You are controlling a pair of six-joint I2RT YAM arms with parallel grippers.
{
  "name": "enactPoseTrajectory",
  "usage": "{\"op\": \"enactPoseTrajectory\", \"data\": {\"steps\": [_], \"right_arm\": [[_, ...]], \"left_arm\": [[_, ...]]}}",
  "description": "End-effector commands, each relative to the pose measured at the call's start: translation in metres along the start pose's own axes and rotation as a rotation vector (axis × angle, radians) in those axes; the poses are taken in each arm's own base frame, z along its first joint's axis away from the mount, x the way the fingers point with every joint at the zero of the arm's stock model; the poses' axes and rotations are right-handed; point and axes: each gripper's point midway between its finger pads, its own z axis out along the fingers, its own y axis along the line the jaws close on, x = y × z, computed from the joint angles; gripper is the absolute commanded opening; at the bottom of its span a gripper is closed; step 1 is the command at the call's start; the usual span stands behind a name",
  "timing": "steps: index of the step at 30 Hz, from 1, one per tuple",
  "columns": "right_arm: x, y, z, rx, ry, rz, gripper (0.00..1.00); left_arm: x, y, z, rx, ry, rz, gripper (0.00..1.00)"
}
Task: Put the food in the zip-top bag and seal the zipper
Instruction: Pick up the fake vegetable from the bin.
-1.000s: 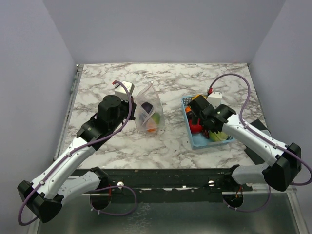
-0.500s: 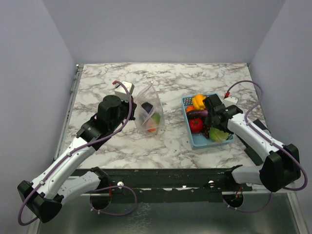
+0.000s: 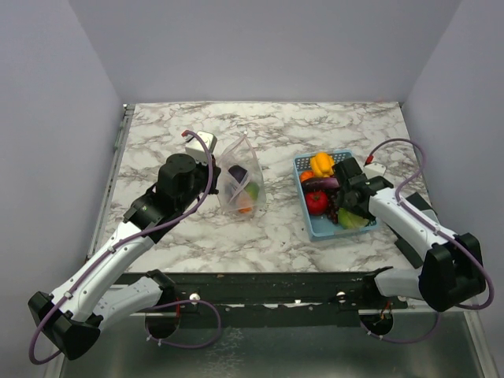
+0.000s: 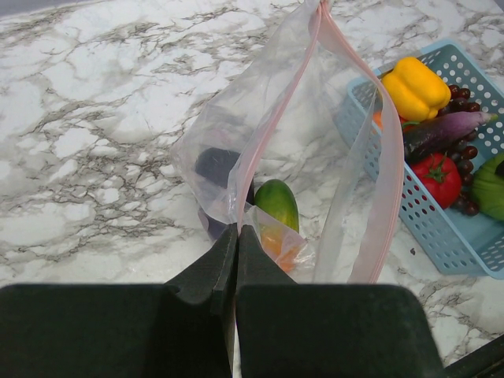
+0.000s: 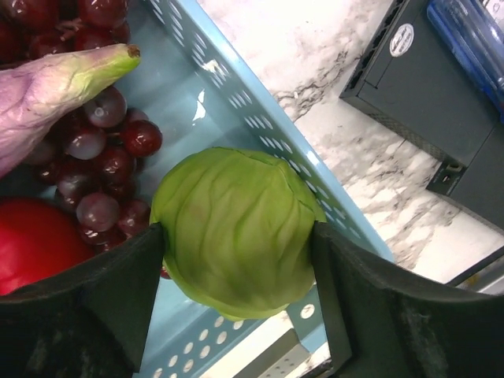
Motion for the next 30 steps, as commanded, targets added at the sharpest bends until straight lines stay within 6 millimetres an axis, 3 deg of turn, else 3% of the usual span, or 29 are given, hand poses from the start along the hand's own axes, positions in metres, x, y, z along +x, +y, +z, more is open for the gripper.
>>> {"op": "enactPoseTrajectory", "data": {"steps": [1, 2, 4, 5, 13, 30], "right_arm": [[0.008, 0.008, 0.005, -0.051, 0.023, 0.029, 0.63], [0.010, 0.009, 0.006, -0.058, 0.027, 0.024, 0.51], [0.013, 0.011, 0.006, -0.079, 0.031, 0.017, 0.11], [0.014, 0.011, 0.007, -0.086, 0.035, 0.016, 0.02], [0.007, 0.011, -0.001, -0.128, -0.002, 0.030, 0.01], [-0.046, -0.003, -0.048, -0.156, -0.143, 0.050, 0.01]], "left_arm": [[-0.001, -0.001, -0.001, 0.012, -0.012, -0.003, 0.00], [-0.001, -0.001, -0.001, 0.013, -0.012, -0.003, 0.00], [0.000, -0.001, 0.000, 0.013, -0.010, -0.003, 0.00], [0.000, -0.001, 0.000, 0.013, -0.010, -0.002, 0.00], [0.001, -0.001, 0.000, 0.011, -0.008, -0.002, 0.00], [0.001, 0.000, 0.001, 0.010, -0.007, -0.002, 0.00]]}}
